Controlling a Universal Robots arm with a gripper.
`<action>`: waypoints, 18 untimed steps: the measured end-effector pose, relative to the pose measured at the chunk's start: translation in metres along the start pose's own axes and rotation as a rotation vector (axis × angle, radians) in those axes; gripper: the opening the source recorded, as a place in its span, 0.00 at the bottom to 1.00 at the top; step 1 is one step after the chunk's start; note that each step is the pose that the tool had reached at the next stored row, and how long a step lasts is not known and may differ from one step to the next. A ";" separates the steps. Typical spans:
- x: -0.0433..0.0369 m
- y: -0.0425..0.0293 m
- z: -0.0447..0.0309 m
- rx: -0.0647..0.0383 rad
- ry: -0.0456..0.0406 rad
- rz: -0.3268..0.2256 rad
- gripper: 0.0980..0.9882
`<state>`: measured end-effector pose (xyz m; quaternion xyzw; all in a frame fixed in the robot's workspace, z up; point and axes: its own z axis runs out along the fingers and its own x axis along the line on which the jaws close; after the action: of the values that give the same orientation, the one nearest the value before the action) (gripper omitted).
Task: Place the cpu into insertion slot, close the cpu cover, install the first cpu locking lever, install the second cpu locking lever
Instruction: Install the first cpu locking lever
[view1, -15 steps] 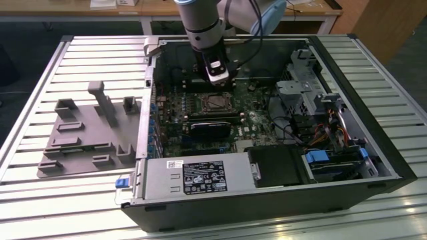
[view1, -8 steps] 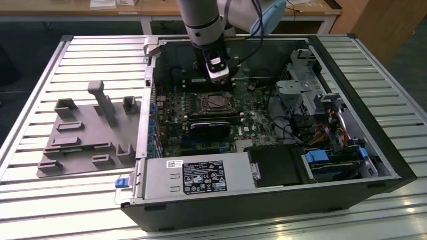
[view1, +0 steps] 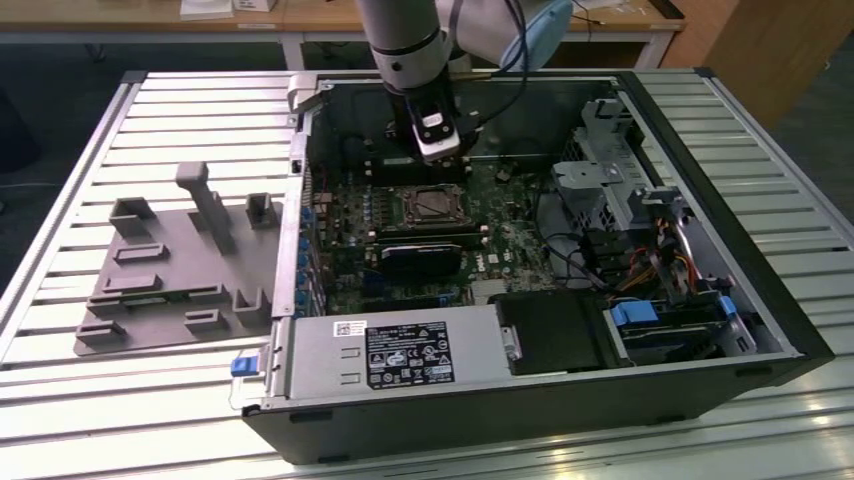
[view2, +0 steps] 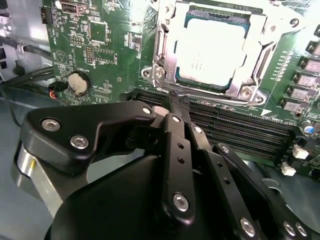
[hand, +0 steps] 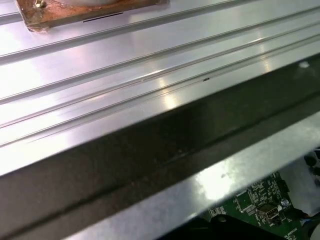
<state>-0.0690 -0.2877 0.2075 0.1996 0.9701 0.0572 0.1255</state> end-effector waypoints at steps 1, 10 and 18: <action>-0.0001 0.0001 0.0001 0.002 0.0013 0.000 0.00; -0.0081 0.0031 0.0035 0.070 0.0786 -0.003 0.00; -0.0131 -0.0072 0.0031 0.080 0.0828 -0.002 0.00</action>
<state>-0.0592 -0.2993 0.2063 0.2010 0.9762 0.0266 0.0773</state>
